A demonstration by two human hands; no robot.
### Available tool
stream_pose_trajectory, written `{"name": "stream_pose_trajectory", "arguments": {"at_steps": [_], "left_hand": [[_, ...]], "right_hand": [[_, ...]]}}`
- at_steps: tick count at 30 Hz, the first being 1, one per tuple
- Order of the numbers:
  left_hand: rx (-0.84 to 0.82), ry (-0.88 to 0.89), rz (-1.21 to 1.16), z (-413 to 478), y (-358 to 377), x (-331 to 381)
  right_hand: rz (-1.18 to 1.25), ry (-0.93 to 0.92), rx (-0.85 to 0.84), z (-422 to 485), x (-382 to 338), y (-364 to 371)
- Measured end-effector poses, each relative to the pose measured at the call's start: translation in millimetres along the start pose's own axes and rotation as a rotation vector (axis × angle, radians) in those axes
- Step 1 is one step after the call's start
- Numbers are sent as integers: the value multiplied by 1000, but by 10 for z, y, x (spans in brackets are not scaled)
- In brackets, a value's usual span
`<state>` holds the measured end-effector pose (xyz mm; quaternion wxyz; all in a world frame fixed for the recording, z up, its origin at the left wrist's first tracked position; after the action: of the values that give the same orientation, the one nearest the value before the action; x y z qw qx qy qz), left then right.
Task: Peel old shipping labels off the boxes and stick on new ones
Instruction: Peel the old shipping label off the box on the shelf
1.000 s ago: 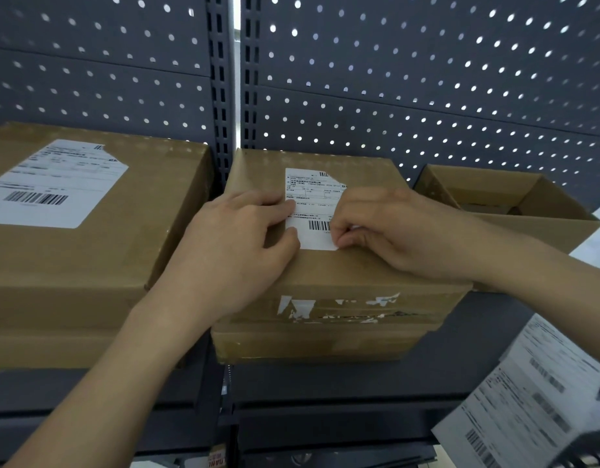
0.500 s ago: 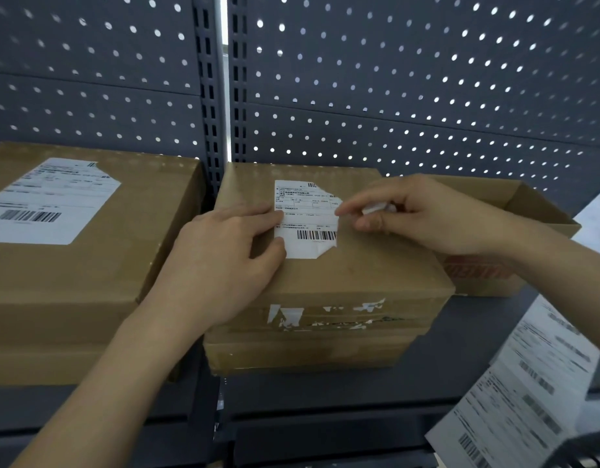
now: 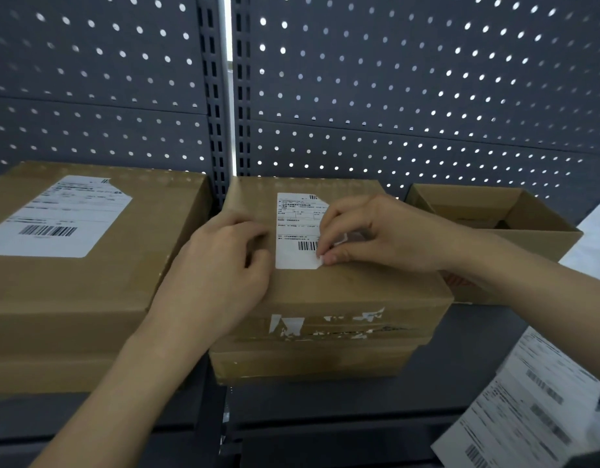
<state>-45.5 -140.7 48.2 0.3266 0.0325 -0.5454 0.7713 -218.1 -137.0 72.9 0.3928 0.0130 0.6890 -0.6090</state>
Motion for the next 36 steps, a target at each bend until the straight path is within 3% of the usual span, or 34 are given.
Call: {"name": "stream_pose_trajectory", "arguments": {"at_steps": [6,13,15,18,24,31,36], "left_hand": [[-15,-6,18,15,-26,-16],[-38,1,-4,0,-18,-18],[-37,-1,-16,-12,-3,-22],[-29,-3,-37,-33,22,-21],[-28,12,-37,-18,54,37],[-29,18,-52,-27,59,12],[-37,39,-58,-58,51,-12]], "right_hand": [[-126,-41,52,77,-46,59],[-346,14,240,217,-40,25],[-260,34,195,211,-37,27],[52,51,108,133,-66,-29],[-158,43,-32,89,-48,84],[-107,-106,91,124,-108,144],[-76,-114,191,187,-129,147]]}}
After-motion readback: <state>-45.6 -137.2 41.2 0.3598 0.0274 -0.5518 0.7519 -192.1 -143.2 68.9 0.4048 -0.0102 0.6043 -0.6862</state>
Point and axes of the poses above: each hand's wrist, its own z-axis towards the middle knuckle, its own y-axis out of the palm, x = y × z, the point moved 7 cm from there along z, towards the middle knuckle, and after that the axes turned 7 degrees about z, right-handed, at the moved point
